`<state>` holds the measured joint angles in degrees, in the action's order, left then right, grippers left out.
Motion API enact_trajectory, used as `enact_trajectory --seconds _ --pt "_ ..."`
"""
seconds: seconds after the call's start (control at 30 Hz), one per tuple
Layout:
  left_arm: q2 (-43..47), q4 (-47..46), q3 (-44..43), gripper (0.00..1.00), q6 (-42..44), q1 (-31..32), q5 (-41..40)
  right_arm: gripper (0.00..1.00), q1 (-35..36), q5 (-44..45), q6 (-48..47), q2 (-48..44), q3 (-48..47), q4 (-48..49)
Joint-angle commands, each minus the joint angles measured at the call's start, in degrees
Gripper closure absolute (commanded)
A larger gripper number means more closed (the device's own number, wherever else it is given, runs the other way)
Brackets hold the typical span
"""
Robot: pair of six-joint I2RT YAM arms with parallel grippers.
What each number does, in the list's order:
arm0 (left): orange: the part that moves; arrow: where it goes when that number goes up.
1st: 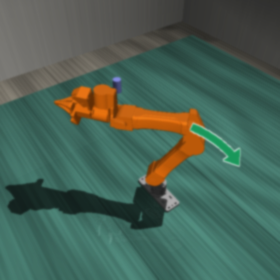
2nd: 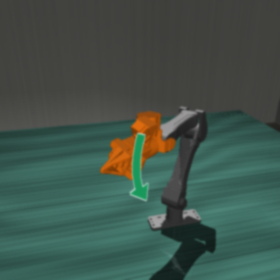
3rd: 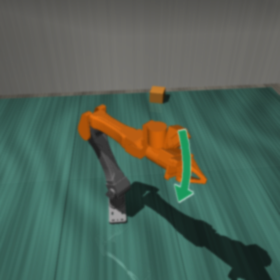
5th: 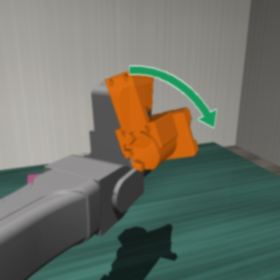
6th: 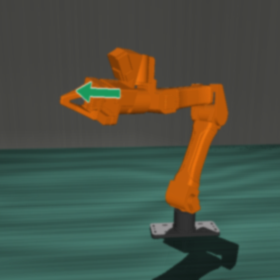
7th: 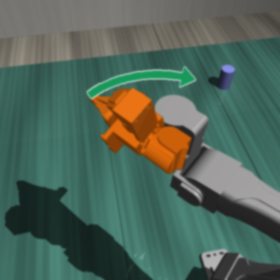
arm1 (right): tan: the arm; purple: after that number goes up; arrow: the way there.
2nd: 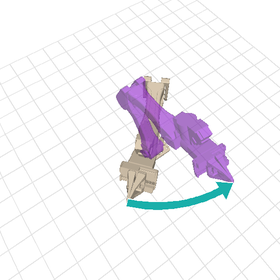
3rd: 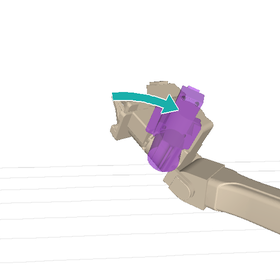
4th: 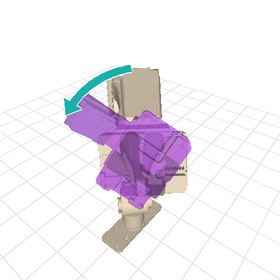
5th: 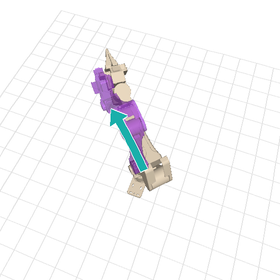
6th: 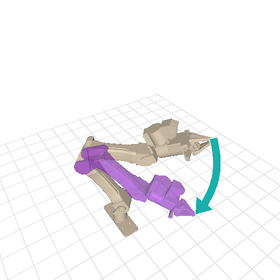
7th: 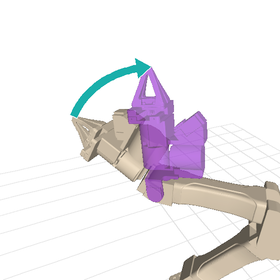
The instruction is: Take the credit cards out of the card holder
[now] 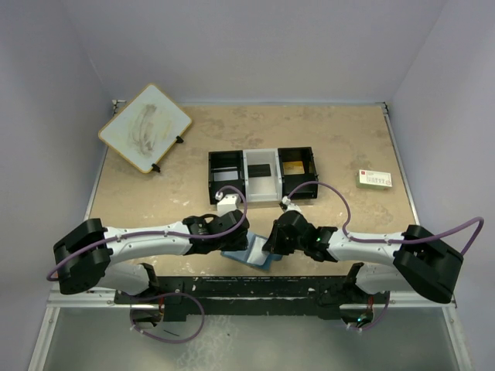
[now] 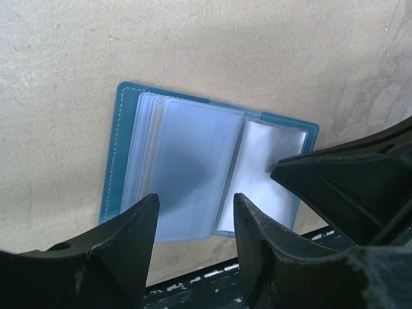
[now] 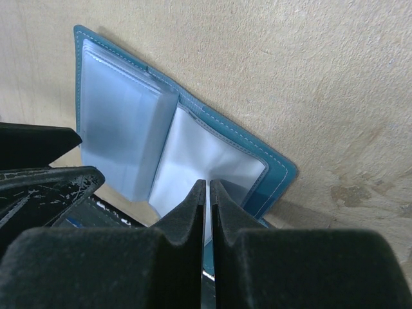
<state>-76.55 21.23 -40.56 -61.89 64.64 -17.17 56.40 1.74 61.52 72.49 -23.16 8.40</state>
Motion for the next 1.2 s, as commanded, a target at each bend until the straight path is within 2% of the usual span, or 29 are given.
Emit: enact_trajectory --seconds 0.0,0.23,0.47,0.73,1.17 --pt "0.5 1.4 -1.3 0.52 0.3 0.3 -2.8 0.91 0.0 0.6 -0.8 0.0 -0.3 -2.6" --pt "-0.5 1.4 -1.6 0.51 1.1 0.3 -2.5 0.91 -0.1 0.6 -0.8 0.0 -0.1 -2.4" --pt "-1.4 -2.7 -0.4 0.55 1.1 0.4 1.2 0.91 0.0 0.6 -0.7 -0.1 -0.1 -2.4" --pt "0.1 -2.3 -2.1 0.56 1.2 0.7 1.2 0.91 -0.1 0.6 -0.8 0.1 -0.2 -2.3" --pt "-2.7 -13.8 2.6 0.54 -1.2 0.8 7.7 0.90 -0.1 0.9 0.1 -1.5 0.0 -2.0"
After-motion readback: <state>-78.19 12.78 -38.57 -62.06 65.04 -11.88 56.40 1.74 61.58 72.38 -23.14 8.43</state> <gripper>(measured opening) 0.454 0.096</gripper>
